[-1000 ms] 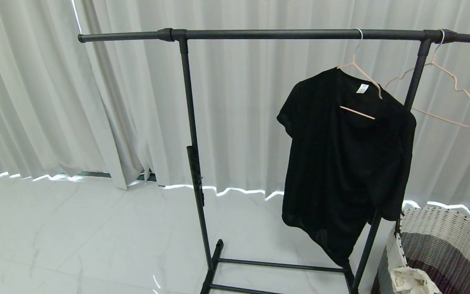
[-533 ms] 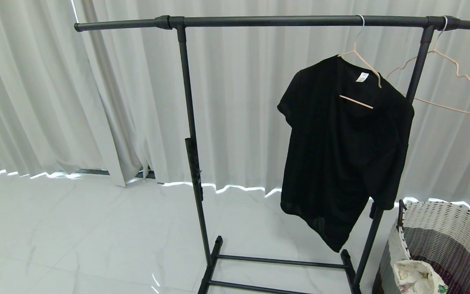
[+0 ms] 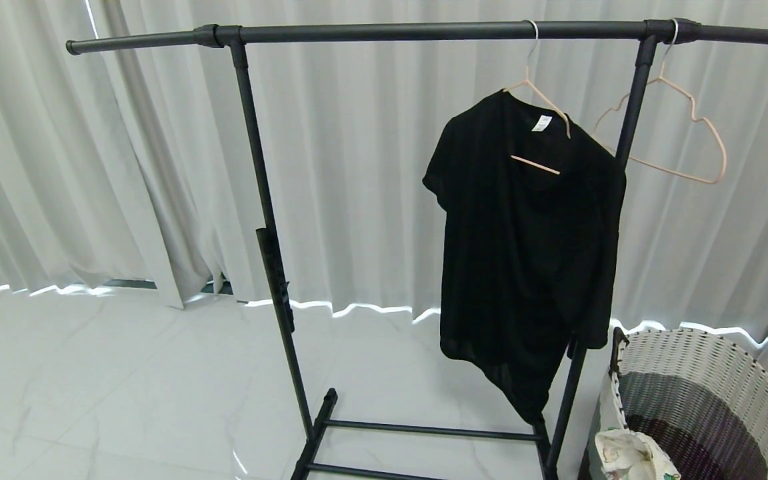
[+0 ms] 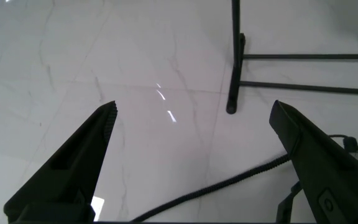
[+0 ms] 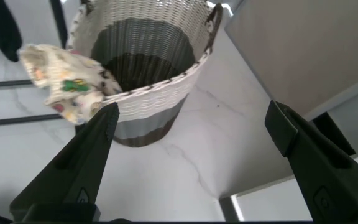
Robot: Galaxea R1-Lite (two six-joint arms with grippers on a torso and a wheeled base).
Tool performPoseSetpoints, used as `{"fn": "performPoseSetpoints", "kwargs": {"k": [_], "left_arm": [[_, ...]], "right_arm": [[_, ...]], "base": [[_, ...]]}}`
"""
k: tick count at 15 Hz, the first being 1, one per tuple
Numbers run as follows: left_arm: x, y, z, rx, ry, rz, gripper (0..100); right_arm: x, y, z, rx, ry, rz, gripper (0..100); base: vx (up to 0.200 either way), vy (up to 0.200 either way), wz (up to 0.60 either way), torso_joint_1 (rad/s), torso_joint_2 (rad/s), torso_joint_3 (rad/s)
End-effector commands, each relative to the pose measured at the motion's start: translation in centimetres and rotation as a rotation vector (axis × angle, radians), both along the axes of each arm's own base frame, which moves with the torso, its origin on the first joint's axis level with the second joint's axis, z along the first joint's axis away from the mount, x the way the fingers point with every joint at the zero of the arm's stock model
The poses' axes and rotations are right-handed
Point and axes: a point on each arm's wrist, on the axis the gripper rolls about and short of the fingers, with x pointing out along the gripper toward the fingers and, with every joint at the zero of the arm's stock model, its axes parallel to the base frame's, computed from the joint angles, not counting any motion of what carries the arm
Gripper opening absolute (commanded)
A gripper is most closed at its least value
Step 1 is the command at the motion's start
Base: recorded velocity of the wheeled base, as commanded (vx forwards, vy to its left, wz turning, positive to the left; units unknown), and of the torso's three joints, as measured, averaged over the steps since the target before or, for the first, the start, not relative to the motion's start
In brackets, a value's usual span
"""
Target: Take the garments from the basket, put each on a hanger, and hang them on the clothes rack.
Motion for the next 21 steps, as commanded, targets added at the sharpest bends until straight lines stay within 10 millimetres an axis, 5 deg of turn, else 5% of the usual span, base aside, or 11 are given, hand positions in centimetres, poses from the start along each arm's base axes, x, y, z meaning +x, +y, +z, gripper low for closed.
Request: {"fn": "performPoseSetpoints", "kwargs": {"k": [1,12,16,21], "left_arm": [[0.0,0.0,0.0,0.000,0.005,0.001,100],[0.2,0.0,-0.1,-0.004,0.026,-0.010,100],[0.2,-0.1,-0.1,-0.006,0.026,-0.014,100],[0.2,-0.1,-0.1,-0.009,0.022,-0.019,100]], "right_arm": [[0.1,0.0,0.0,-0.002,0.007,0.002,100],[0.3,0.1,0.0,-0.006,0.028,0.034,100],[1.1,0.3,0.0,-0.023,0.104,0.083,100],[2.1,1.9,-0.1,0.069,0.270,0.668,100]], "base": [[0.000,0.000,0.00,0.000,0.00,0.000],[0.164,0.000,0.00,0.003,0.00,0.004],[0.000,0.000,0.00,0.000,0.00,0.000],[0.000,0.000,0.00,0.000,0.00,0.000]]}}
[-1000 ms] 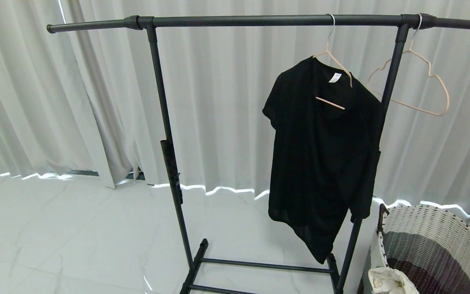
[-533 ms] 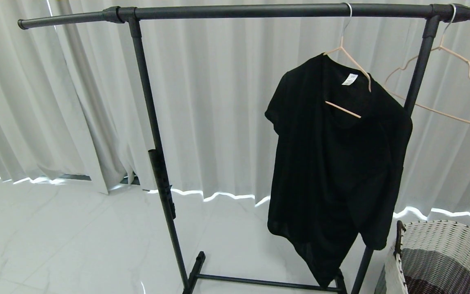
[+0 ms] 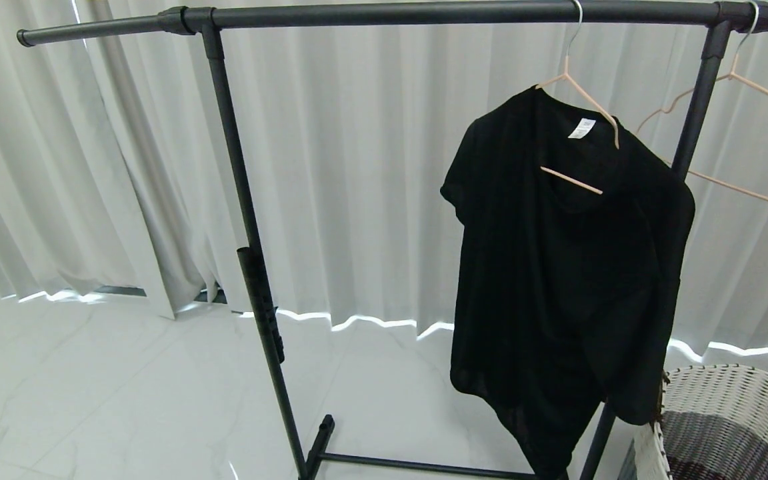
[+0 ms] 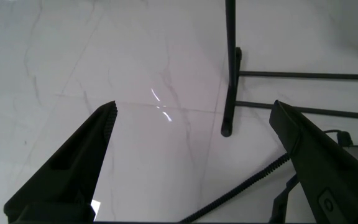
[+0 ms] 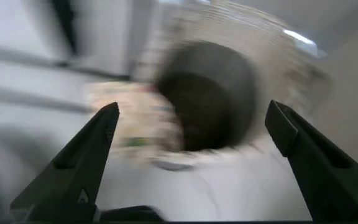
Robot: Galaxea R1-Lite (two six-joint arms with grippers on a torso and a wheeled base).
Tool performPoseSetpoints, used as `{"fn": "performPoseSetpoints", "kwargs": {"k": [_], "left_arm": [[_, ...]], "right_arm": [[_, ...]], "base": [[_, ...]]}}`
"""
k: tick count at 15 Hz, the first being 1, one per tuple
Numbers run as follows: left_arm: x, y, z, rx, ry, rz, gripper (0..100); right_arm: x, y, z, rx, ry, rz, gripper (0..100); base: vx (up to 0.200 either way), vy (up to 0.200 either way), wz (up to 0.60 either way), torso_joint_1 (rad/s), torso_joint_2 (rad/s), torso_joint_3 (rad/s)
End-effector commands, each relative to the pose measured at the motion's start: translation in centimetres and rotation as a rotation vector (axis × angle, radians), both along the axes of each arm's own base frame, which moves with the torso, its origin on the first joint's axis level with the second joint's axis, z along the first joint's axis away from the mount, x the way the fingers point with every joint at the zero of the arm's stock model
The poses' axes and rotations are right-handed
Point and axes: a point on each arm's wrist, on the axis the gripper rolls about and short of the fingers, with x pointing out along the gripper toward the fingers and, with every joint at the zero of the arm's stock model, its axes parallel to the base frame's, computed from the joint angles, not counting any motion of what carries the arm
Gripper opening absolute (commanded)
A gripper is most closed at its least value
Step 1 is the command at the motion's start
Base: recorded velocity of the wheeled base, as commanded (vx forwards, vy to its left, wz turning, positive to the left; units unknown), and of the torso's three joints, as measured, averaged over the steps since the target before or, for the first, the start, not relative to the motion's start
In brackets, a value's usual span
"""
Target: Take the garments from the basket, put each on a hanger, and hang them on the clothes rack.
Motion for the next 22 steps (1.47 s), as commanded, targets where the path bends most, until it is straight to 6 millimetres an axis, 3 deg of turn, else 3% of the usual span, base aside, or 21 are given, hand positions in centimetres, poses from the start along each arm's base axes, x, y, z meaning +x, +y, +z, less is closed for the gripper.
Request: {"fn": "performPoseSetpoints", "kwargs": {"k": [1,7,10,12,15,22], "left_arm": [[0.0,0.0,0.0,-0.001,-0.002,0.001,100],[0.0,0.0,0.0,-0.004,0.003,-0.005,100],[0.0,0.0,0.0,-0.004,0.004,-0.005,100],[0.0,0.0,0.0,-0.004,0.006,-0.005,100],[0.1,0.0,0.0,-0.004,0.010,-0.005,100],[0.3,-0.1,-0.1,-0.001,0.036,-0.014,100]], "right_arm": [[1.1,0.9,-0.1,-0.035,0.127,0.114,100],[4.3,2.3,-2.4,-0.148,0.418,0.029,100],[10.8,3.6,-3.9,-0.152,0.474,-0.098,100],[13.4,4.2,-6.3,-0.278,0.489,-0.148,100],[13.9,3.5,-7.9,-0.367,0.586,-0.176,100],[14.7,2.3,-8.1,-0.382,0.609,-0.214,100]], "base": [[0.000,0.000,0.00,0.000,0.00,0.000],[0.000,0.000,0.00,0.000,0.00,0.000],[0.000,0.000,0.00,0.000,0.00,0.000],[0.000,0.000,0.00,0.000,0.00,0.000],[0.000,0.000,0.00,0.000,0.00,0.000],[0.000,0.000,0.00,0.000,0.00,0.000]]}}
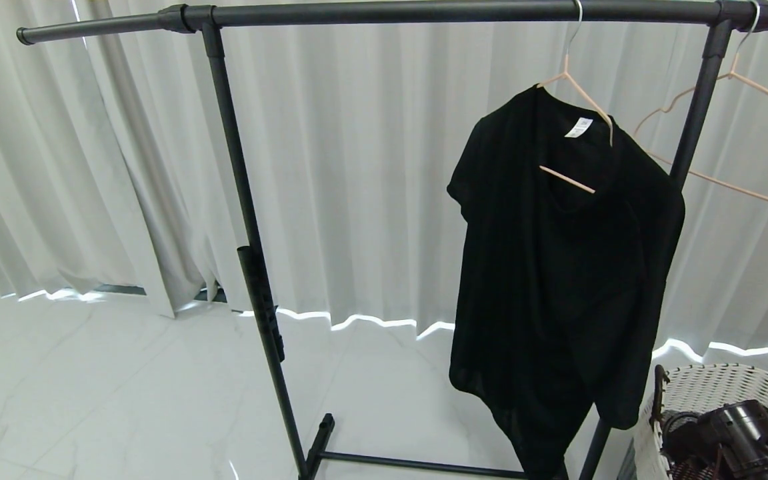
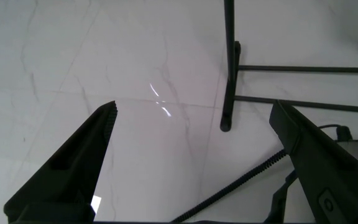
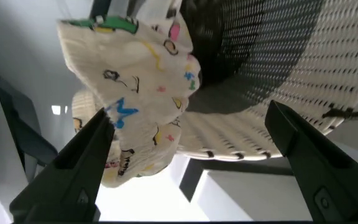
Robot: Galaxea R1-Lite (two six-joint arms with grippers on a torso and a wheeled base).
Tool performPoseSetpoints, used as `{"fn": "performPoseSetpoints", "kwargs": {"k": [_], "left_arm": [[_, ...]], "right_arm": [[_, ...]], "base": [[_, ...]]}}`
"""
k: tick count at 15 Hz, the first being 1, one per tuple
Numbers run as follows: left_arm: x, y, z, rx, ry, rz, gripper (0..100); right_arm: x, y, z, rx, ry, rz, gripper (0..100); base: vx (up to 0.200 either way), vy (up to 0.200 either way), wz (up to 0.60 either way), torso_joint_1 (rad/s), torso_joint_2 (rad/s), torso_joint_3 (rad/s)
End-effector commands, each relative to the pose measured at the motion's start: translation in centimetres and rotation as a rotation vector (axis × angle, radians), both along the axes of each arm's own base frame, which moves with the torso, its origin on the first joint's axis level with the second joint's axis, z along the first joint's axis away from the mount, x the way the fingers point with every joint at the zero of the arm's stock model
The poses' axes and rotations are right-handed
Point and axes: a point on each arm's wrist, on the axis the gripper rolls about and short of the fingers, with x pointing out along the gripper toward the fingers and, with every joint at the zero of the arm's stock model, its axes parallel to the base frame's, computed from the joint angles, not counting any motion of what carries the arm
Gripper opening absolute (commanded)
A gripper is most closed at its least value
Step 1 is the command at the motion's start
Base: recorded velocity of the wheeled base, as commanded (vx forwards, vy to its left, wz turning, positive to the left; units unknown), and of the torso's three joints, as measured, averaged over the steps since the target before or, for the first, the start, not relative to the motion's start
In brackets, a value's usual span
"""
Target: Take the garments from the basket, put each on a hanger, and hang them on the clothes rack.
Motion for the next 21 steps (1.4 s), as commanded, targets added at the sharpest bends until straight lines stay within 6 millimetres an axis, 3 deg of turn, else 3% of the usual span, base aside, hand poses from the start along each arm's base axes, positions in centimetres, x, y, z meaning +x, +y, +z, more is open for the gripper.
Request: {"fn": "performPoseSetpoints", "kwargs": {"k": [1,5,9,12,15,19,21], "left_arm": [[0.1,0.0,0.0,0.001,0.007,-0.008,100],[0.0,0.0,0.0,0.001,0.005,-0.008,100],[0.0,0.0,0.0,0.001,0.005,-0.014,100],[0.1,-0.1,0.0,0.000,0.008,-0.029,100],[0.1,-0.3,0.0,-0.011,0.009,-0.081,100],[0.0,-0.3,0.0,-0.081,-0.004,-0.054,100],[-0.1,-0.3,0.0,-0.082,-0.015,-0.054,100]], "right_arm": [[-0.1,-0.1,-0.2,-0.004,0.016,0.001,0],[-1.0,-0.2,0.1,-0.006,0.014,0.003,0],[-3.2,0.2,1.4,0.025,-0.051,0.066,0],[-2.1,0.5,2.6,0.046,-0.151,0.056,0],[0.9,2.6,5.8,0.056,-0.285,0.129,0],[2.2,6.8,12.5,0.078,-0.246,0.288,0],[2.6,9.2,14.6,0.122,-0.258,0.323,0]], "base": [[0.000,0.000,0.00,0.000,0.00,0.000],[0.000,0.000,0.00,0.000,0.00,0.000],[0.000,0.000,0.00,0.000,0.00,0.000],[-0.133,0.000,0.00,0.003,0.00,-0.002],[-0.200,0.000,0.00,0.006,0.00,0.002],[-0.200,0.000,0.00,0.004,0.00,0.002],[-0.200,0.000,0.00,0.000,0.00,-0.002]]}}
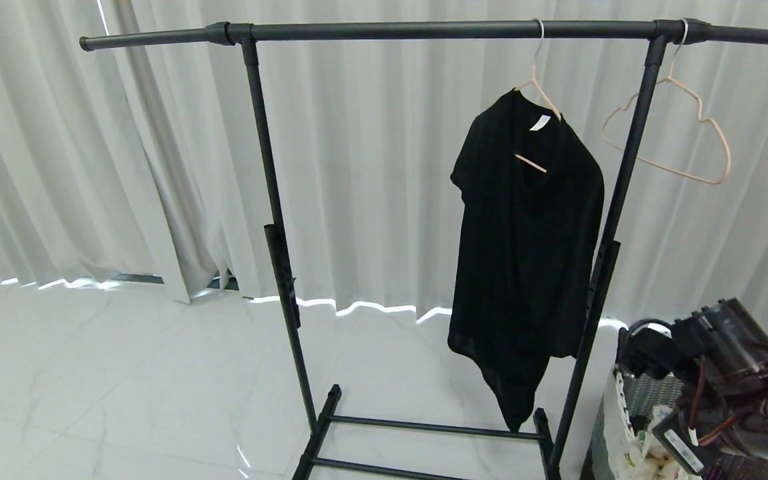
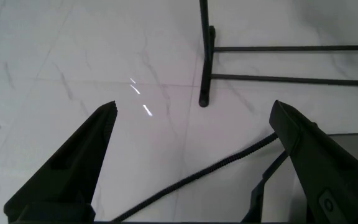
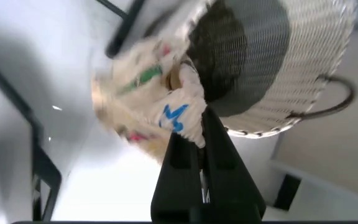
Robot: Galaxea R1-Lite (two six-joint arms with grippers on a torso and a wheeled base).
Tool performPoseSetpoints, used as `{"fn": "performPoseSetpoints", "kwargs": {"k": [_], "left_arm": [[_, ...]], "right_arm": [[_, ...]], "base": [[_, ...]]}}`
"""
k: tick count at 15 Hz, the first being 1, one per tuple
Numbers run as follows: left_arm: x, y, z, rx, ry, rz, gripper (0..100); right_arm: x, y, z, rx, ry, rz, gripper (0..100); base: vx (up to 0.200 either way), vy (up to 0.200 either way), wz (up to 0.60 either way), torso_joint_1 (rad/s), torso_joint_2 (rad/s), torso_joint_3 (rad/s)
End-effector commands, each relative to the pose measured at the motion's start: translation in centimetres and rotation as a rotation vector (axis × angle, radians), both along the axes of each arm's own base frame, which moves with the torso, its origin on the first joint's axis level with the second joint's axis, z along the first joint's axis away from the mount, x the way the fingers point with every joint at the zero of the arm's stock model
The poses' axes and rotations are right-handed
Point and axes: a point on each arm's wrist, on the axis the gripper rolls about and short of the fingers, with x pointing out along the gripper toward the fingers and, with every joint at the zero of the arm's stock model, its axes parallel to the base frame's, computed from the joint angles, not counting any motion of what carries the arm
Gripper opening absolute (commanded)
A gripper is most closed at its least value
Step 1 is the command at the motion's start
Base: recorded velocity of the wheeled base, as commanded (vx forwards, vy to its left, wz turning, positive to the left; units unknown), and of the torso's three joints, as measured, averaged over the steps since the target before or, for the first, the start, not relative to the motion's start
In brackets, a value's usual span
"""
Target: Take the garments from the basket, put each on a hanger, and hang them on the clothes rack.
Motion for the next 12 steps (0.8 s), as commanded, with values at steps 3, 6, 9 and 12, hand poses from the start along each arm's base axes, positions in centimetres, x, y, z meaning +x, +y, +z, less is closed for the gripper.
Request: {"fn": "performPoseSetpoints", "kwargs": {"k": [3,6,9,12], "left_arm": [[0.0,0.0,0.0,-0.002,-0.004,-0.001,100],[-0.1,0.0,0.0,-0.004,-0.012,0.001,100],[-0.3,0.0,0.1,-0.012,-0.039,-0.004,100],[-1.5,-0.2,0.4,-0.112,-0.162,-0.225,100]], "right_arm": [[0.0,9.9,6.6,0.243,-0.059,0.088,0],[-0.8,15.6,9.0,0.385,-0.044,0.082,0],[-0.9,18.8,11.3,0.456,-0.064,0.125,0],[-1.3,20.0,13.1,0.495,-0.083,0.155,0]], "base": [[-0.133,0.000,0.00,0.003,0.01,0.003],[0.000,0.000,0.00,0.000,0.00,0.000],[0.000,0.000,0.00,0.000,0.00,0.000],[0.000,0.000,0.00,0.000,0.00,0.000]]}}
